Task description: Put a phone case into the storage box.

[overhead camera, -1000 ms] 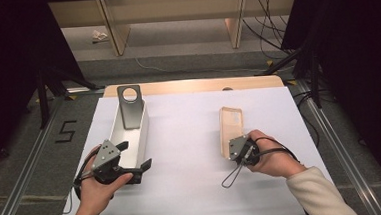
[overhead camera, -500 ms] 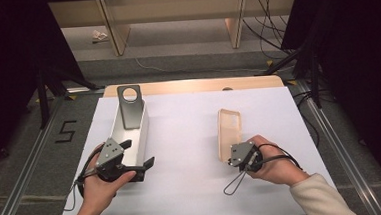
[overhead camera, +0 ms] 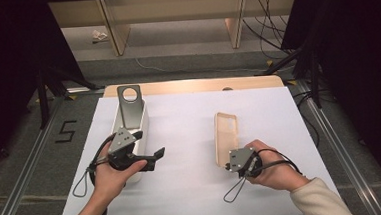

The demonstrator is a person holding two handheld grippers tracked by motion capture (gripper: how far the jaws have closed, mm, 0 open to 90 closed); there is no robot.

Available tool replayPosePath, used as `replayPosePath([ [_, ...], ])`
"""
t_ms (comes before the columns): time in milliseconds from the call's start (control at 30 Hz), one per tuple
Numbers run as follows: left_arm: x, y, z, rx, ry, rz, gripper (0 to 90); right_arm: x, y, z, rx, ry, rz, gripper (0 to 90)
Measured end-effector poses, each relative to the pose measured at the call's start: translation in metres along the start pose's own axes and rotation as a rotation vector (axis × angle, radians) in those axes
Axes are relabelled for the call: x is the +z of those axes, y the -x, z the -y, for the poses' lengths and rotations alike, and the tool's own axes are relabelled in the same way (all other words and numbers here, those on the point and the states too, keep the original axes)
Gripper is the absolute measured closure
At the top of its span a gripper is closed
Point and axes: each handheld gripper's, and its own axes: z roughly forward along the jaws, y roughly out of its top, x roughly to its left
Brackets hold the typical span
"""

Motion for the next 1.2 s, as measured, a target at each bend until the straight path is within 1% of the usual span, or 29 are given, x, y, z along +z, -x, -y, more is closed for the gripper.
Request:
replayPosePath([
  [67,0.006,0.002,-0.006,0.006,0.003,0.004,6.5,0.0,-0.001,-0.002,-0.005,0.007,0.002,88.4],
  [167,0.013,0.004,-0.012,0.001,0.006,0.015,6.8,0.0,-0.002,-0.004,-0.01,0.014,0.006,88.4],
  [200,0.016,0.005,-0.014,0.001,0.004,0.018,6.8,-0.001,-0.003,-0.005,-0.01,0.015,-0.002,88.4],
  [267,0.02,0.007,-0.018,0.001,0.003,0.025,7.0,0.0,-0.004,-0.006,-0.018,0.018,0.004,88.4],
  [333,0.027,0.009,-0.022,0.003,-0.006,0.035,7.6,0.0,-0.006,-0.008,-0.013,0.018,-0.002,88.4],
  [367,0.029,0.01,-0.023,0.004,-0.01,0.038,8.1,0.0,-0.005,-0.008,-0.023,0.025,0.001,88.4],
  [433,0.035,0.013,-0.026,0.004,-0.013,0.046,9.3,0.0,-0.007,-0.01,-0.018,0.023,0.0,88.3],
  [500,0.039,0.015,-0.029,0.006,-0.016,0.055,9.8,0.0,-0.007,-0.01,-0.023,0.027,-0.003,88.4],
  [667,0.05,0.019,-0.035,0.0,-0.028,0.072,10.7,0.0,-0.009,-0.013,-0.032,0.031,0.005,88.4],
  [733,0.055,0.02,-0.038,-0.009,-0.031,0.078,11.5,0.0,-0.009,-0.014,-0.04,0.037,0.003,88.4],
  [800,0.059,0.021,-0.04,-0.034,-0.034,0.087,12.6,0.0,-0.01,-0.015,-0.04,0.03,0.003,88.4],
  [833,0.061,0.022,-0.042,-0.037,-0.034,0.094,12.9,0.0,-0.01,-0.015,-0.039,0.03,-0.003,88.4],
  [967,0.069,0.026,-0.046,-0.024,-0.048,0.097,13.5,0.001,-0.011,-0.016,-0.043,0.03,-0.003,88.4],
  [1033,0.072,0.027,-0.048,-0.016,-0.058,0.09,13.8,0.001,-0.011,-0.017,-0.045,0.034,-0.003,88.4],
  [1100,0.076,0.028,-0.049,-0.016,-0.064,0.09,14.1,0.001,-0.012,-0.017,-0.041,0.035,0.0,88.3],
  [1200,0.082,0.031,-0.051,-0.009,-0.08,0.095,15.1,0.001,-0.012,-0.018,-0.049,0.036,-0.001,88.4],
])
